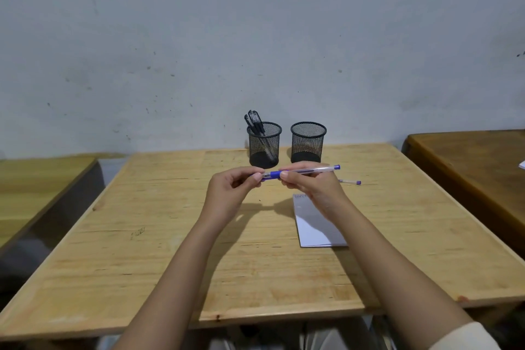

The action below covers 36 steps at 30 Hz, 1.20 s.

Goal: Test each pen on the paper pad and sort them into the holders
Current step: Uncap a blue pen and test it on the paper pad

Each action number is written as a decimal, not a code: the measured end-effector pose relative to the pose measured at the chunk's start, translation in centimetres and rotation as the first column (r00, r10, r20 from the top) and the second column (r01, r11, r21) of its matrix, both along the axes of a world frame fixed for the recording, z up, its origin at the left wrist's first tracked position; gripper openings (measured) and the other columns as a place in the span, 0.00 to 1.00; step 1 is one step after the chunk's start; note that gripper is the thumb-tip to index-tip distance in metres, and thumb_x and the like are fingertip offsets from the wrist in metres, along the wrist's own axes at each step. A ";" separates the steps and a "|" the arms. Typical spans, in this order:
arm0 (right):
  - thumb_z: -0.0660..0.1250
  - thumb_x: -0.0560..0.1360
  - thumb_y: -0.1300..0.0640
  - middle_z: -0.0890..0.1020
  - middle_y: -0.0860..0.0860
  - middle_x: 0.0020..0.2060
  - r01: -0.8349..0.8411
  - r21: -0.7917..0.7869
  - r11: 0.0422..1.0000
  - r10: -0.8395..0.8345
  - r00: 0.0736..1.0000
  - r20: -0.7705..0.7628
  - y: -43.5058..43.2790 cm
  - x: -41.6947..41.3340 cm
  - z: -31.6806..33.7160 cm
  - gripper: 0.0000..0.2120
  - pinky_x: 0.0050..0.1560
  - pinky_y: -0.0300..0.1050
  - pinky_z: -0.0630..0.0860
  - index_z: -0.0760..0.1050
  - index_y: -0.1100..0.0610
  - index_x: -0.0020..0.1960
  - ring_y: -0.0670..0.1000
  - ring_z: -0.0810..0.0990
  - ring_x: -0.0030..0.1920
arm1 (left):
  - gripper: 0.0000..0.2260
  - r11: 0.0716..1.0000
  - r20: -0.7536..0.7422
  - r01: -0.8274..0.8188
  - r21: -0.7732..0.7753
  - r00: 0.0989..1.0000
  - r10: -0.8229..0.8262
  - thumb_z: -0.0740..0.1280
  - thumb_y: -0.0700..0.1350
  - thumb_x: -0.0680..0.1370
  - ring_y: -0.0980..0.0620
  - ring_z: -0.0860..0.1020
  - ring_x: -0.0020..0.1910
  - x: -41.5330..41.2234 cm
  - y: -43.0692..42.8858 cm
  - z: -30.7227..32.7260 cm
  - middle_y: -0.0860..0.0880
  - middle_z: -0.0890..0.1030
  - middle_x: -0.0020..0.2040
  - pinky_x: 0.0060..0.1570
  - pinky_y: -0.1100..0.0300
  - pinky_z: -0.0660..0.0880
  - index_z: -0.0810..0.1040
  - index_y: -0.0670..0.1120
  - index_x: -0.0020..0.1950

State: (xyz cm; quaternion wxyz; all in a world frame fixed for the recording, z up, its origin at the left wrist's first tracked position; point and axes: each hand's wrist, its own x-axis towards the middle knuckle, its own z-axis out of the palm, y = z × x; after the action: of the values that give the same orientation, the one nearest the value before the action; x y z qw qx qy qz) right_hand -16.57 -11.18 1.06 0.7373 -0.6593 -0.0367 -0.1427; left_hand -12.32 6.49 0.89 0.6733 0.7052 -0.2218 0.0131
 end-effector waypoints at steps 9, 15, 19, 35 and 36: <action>0.70 0.68 0.69 0.83 0.54 0.31 -0.015 0.080 0.997 0.019 0.999 -0.041 0.2 -0.1 0.0 0.04 0.39 0.37 0.79 0.81 0.65 0.42 0.49 0.82 0.34 | 0.06 1.000 -0.028 0.004 0.030 1.000 -0.003 0.69 0.38 0.74 0.61 0.81 0.38 0.0 0.5 -0.2 0.50 0.84 0.38 0.43 0.72 0.74 0.83 0.48 0.45; 0.71 0.67 0.70 0.84 0.55 0.32 0.006 0.058 0.998 -0.004 0.999 -0.044 -0.2 -0.1 0.0 0.07 0.37 0.37 0.78 0.80 0.69 0.45 0.51 0.83 0.34 | 0.05 0.999 -0.040 0.025 0.039 0.999 -0.023 0.69 0.38 0.75 0.61 0.81 0.38 0.0 0.2 -0.3 0.49 0.84 0.42 0.43 0.71 0.75 0.83 0.44 0.48; 0.71 0.67 0.70 0.84 0.55 0.32 0.007 0.036 0.999 -0.005 0.998 -0.060 -0.5 1.0 -0.8 0.06 0.37 0.38 0.78 0.81 0.67 0.43 0.51 0.83 0.34 | 0.06 0.999 -0.085 0.027 0.046 0.996 -0.023 0.68 0.38 0.75 0.61 0.81 0.38 0.8 -0.1 -1.3 0.50 0.84 0.39 0.43 0.71 0.74 0.83 0.43 0.49; 0.72 0.66 0.69 0.84 0.54 0.31 -0.014 -0.042 0.999 0.014 1.000 0.006 -0.6 0.9 -0.3 0.05 0.36 0.39 0.78 0.81 0.64 0.41 0.51 0.82 0.33 | 0.05 0.991 -0.071 0.105 0.084 0.993 -0.099 0.68 0.39 0.76 0.59 0.80 0.35 0.4 -0.2 -0.8 0.53 0.84 0.34 0.42 0.69 0.75 0.82 0.47 0.45; 0.72 0.66 0.70 0.84 0.53 0.30 -0.014 -0.057 0.998 0.015 1.000 0.016 -0.6 0.9 -0.3 0.05 0.35 0.39 0.78 0.81 0.65 0.41 0.51 0.82 0.32 | 0.05 0.992 -0.094 0.110 0.068 0.990 -0.103 0.68 0.38 0.76 0.60 0.80 0.34 0.4 0.0 -0.8 0.53 0.84 0.34 0.41 0.70 0.75 0.82 0.46 0.45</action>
State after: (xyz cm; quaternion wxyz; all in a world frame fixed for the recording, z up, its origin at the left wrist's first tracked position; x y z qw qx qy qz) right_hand -15.70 -11.79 0.77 0.7191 -0.6784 -0.0514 -0.1416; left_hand -11.94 6.51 0.06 0.6563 0.7162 -0.2288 -0.0629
